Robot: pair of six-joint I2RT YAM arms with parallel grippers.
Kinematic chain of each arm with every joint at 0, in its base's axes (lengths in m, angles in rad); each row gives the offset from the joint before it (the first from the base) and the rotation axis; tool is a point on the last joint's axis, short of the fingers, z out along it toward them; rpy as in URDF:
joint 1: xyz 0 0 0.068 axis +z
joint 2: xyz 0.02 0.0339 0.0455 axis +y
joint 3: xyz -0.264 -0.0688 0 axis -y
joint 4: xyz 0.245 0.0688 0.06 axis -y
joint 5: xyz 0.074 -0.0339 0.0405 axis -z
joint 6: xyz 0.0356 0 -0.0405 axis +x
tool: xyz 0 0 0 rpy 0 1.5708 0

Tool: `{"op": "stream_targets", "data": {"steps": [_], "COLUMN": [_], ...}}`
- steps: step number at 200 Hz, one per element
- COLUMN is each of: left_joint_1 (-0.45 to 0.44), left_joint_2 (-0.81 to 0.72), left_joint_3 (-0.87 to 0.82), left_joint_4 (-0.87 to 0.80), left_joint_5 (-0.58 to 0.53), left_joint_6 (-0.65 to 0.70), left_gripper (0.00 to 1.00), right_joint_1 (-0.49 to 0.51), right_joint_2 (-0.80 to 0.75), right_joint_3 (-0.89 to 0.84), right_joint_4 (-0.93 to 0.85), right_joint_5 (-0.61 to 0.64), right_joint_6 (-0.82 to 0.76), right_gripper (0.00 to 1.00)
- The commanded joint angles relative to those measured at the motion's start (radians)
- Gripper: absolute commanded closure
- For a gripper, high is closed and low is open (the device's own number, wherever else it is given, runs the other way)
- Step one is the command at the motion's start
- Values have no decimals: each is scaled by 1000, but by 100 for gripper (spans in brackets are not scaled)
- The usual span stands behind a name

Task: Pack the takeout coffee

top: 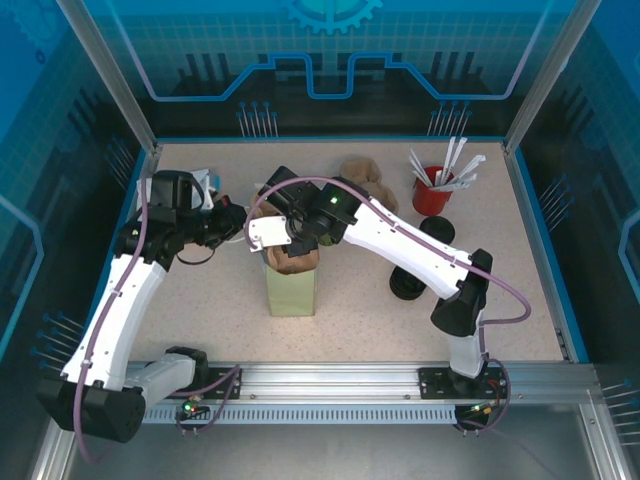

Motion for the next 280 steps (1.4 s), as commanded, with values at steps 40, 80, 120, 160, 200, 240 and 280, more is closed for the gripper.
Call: {"op": "stream_targets", "data": {"steps": [40, 80, 120, 160, 200, 240, 280], "left_joint_1": [-38, -48, -48, -50, -51, -51, -50], "left_joint_2": [-55, -66, -75, -81, -83, -82, -80], "left_joint_3": [-57, -69, -73, -70, -69, -68, -66], "left_joint_4": [41, 39, 31, 25, 18, 9, 5], "left_joint_5": [14, 25, 25, 30, 31, 22, 17], "left_joint_6": [-33, -38, -36, -34, -32, -24, -22], "left_gripper": [100, 100, 100, 100, 100, 100, 100], "right_joint_1": [-45, -62, -79, -87, -90, -90, -91], "right_joint_2": [62, 81, 99, 119, 135, 157, 174], "right_joint_3": [99, 101, 107, 108, 104, 95, 79], "right_joint_4": [-153, -176, -206, -239, -244, -241, -233], "right_joint_5": [-106, -101, -88, -67, -52, -57, -63], "right_joint_6": [96, 119, 125, 132, 124, 112, 95], "right_gripper": [70, 70, 70, 70, 69, 70, 70]}}
